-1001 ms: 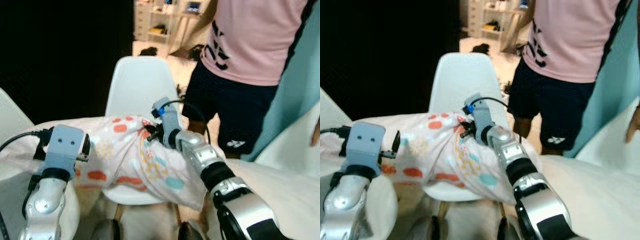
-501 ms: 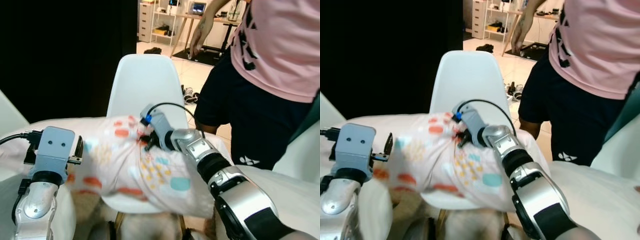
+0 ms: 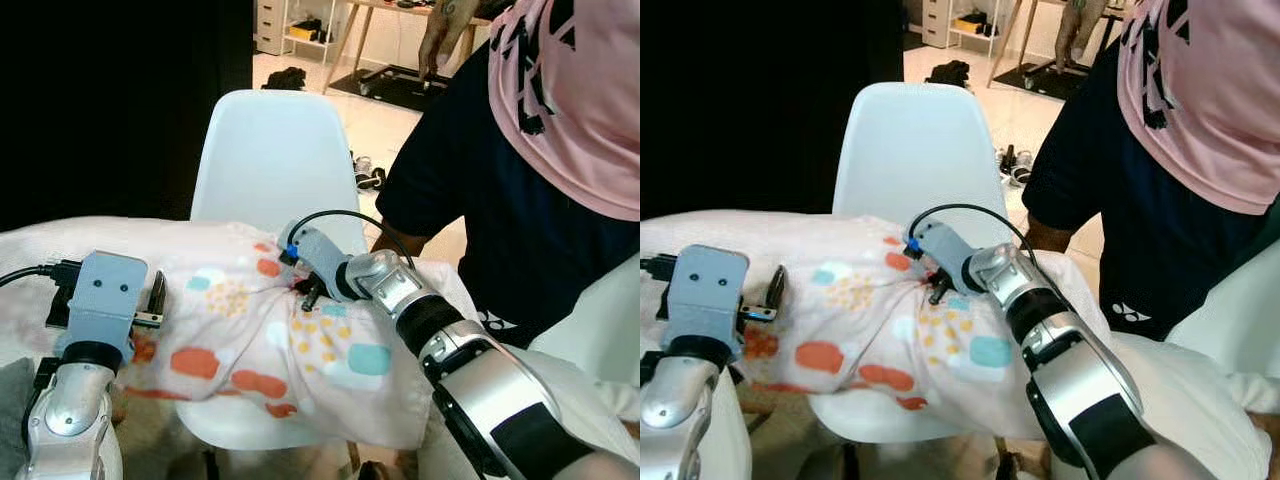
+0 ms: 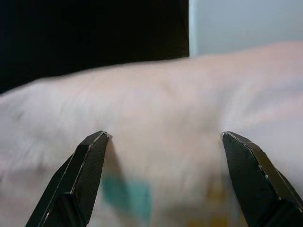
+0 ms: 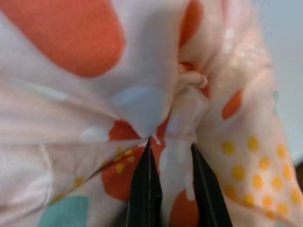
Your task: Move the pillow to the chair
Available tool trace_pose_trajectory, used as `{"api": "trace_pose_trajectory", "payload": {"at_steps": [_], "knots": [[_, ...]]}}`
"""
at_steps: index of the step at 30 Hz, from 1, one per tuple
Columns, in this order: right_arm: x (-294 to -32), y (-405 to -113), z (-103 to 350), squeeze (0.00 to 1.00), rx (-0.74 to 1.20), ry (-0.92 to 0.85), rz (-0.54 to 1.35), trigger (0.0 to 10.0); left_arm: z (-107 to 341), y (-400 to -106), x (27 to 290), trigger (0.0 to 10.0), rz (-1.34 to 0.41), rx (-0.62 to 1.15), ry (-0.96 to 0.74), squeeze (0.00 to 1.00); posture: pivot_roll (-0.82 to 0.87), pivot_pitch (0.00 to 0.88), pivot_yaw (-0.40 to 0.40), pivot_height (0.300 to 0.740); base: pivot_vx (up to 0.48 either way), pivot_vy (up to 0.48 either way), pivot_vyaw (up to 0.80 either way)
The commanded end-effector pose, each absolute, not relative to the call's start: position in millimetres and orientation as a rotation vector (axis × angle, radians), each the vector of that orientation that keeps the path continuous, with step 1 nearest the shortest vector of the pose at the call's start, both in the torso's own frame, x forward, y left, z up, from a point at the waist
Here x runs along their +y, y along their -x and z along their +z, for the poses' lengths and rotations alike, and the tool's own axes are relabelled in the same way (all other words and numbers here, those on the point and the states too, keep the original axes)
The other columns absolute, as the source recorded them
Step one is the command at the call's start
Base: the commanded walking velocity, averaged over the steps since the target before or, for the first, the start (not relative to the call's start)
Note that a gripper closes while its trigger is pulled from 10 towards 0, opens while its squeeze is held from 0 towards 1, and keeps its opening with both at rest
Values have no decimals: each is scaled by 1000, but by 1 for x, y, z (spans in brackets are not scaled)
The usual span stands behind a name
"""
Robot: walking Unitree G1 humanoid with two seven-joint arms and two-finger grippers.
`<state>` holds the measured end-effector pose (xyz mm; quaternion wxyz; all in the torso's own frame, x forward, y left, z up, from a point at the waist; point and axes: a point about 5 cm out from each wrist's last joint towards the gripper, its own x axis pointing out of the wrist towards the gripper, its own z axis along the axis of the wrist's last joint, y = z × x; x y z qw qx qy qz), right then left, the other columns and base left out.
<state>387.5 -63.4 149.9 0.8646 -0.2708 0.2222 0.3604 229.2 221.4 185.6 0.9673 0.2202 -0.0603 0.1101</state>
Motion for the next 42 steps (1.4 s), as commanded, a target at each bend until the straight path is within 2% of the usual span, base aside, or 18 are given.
{"api": "trace_pose_trajectory", "payload": {"at_steps": [1, 6, 7, 11, 16, 18, 20, 22, 23, 26, 29, 36, 37, 38, 39, 40, 41, 42], "knots": [[-79, -391, 141, 0, 451, 518, 596, 10000, 182, -227, 222, 10000, 217, -97, -444, 0, 182, 30, -135, 534, 0, 0, 0], [-77, -396, 152, 0, 376, 439, 539, 10000, 183, -227, 222, 10000, 218, -96, -446, 0, 187, 36, -137, 534, 0, 0, 0], [-70, -396, 158, 1000, 370, 369, 590, 10000, 184, -226, 223, 10000, 220, -95, -447, 0, 194, 42, -139, 534, 0, 0, 0], [-60, -396, 166, 1000, 361, 303, 677, 10000, 184, -225, 224, 10000, 224, -93, -449, 0, 191, 44, -137, 534, 0, 0, 0], [-72, -412, 219, 1000, 50, 299, 522, 10000, 183, -225, 228, 10000, 230, -83, -454, 0, 175, 39, -131, 534, 0, 0, 0], [-72, -412, 219, 1000, 50, 299, 522, 10000, 183, -225, 228, 10000, 230, -83, -454, 0, 175, 39, -131, 534, 0, 0, 0], [-76, -415, 239, 1000, -41, 195, 519, 10000, 185, -227, 230, 10000, 233, -90, -456, 0, 170, 32, -129, 534, 0, 0, 0], [-75, -413, 251, 1000, -41, 90, 617, 10000, 187, -228, 231, 10000, 236, -97, -457, 0, 170, 28, -129, 534, 0, 0, 0], [-75, -413, 251, 1000, -41, 90, 617, 10000, 187, -228, 231, 10000, 236, -97, -457, 0, 170, 28, -129, 534, 0, 0, 0], [-72, -403, 256, 1000, -19, 102, 871, 10000, 188, -228, 232, 10000, 241, -99, -457, 0, 166, 24, -127, 534, 0, 0, 0], [-76, -400, 260, 1000, -32, 117, 912, 10000, 188, -228, 232, 10000, 241, -99, -457, 0, 166, 24, -127, 534, 0, 0, 0], [-88, -379, 258, 1000, -60, 349, 1131, 10000, 187, -229, 234, 10000, 244, -98, -457, 0, 155, 14, -125, 534, 0, 0, 0], [-91, -369, 247, 969, -16, 434, 1216, 10000, 187, -230, 234, 10000, 244, -99, -456, 0, 153, 12, -124, 534, 0, 0, 0], [-96, -352, 227, 596, 79, 562, 1344, 10000, 187, -230, 234, 10000, 243, -100, -456, 0, 153, 10, -122, 534, 0, 0, 0], [-96, -352, 227, 596, 79, 562, 1344, 10000, 187, -230, 234, 10000, 243, -100, -456, 0, 153, 10, -122, 534, 0, 0, 0], [-99, -349, 217, 114, 134, 609, 1358, 10000, 187, -230, 234, 10000, 242, -99, -456, 0, 152, 9, -121, 534, 0, 0, 0], [-101, -348, 213, 114, 168, 631, 1361, 10000, 187, -230, 234, 10000, 241, -98, -456, 0, 152, 9, -121, 534, 0, 0, 0], [-103, -348, 208, 0, 195, 662, 1355, 10000, 186, -230, 234, 10000, 239, -97, -455, 0, 153, 6, -119, 534, 0, 0, 0]]}}
